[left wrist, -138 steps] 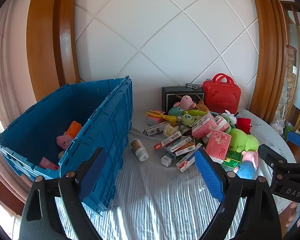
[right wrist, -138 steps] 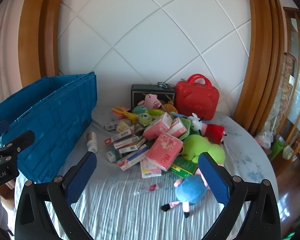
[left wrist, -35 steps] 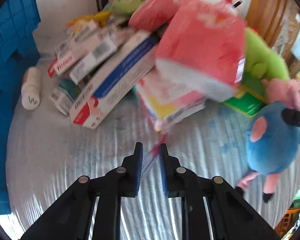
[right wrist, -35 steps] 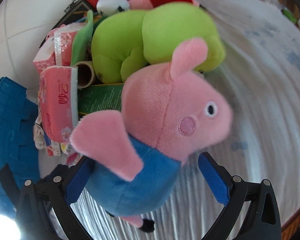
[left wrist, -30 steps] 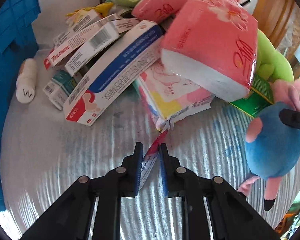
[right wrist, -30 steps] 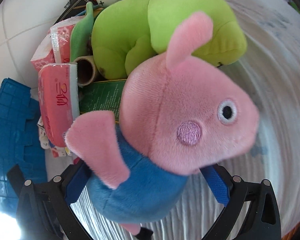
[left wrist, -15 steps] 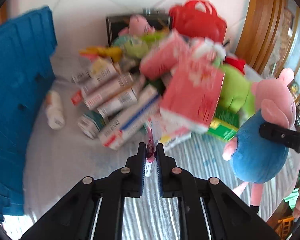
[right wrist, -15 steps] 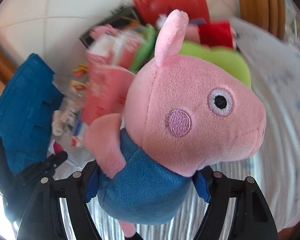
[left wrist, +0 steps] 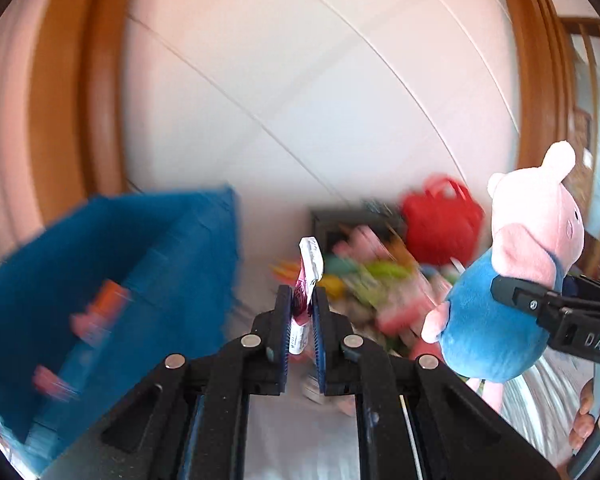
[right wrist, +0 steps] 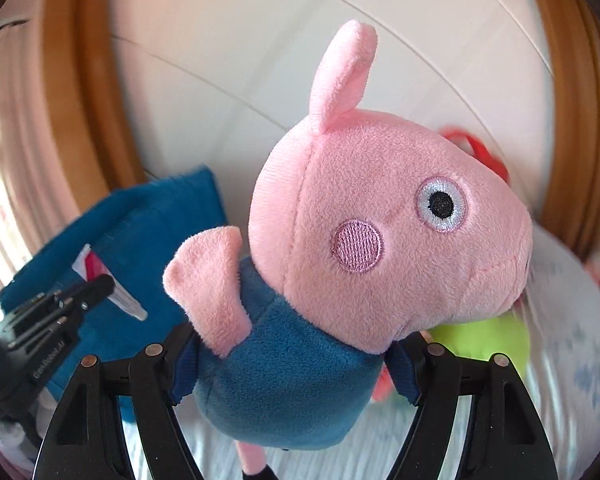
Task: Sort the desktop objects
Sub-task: 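Carry the tube and pig plush over the blue crate and release both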
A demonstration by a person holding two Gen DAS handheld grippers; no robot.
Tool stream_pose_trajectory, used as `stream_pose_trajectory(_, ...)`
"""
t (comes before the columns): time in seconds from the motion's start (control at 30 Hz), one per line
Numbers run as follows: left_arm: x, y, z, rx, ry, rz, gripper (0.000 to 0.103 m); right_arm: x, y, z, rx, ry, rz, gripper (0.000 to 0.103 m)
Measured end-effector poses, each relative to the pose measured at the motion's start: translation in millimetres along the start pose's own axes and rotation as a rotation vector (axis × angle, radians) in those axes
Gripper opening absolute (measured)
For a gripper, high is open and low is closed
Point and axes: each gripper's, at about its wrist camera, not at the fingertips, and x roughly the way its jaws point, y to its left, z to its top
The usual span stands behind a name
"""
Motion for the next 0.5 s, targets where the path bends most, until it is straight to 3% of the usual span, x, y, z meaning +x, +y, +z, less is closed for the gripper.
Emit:
stream_pose_trajectory(0.13, -35.6, 67.8, 23.5, -0.034, -0.099, 0.113, 0.010, 2.6, 75.8, 30.8, -0.082, -0.102, 0.089, 0.076)
stream_pose_trajectory(0.23, -49.5, 114.6, 29.7, -0.048, -0.126, 0.208, 0.010, 10.5, 132.7, 47.5, -0.135, -0.160, 0.167, 0.076)
stream_pose_trajectory(0.5, -32.3, 235.8, 13.2, -0.105, -0.022, 0.373, 0.010, 57.1, 263.2, 69.2, -0.209, -0.237, 0.331, 0.077)
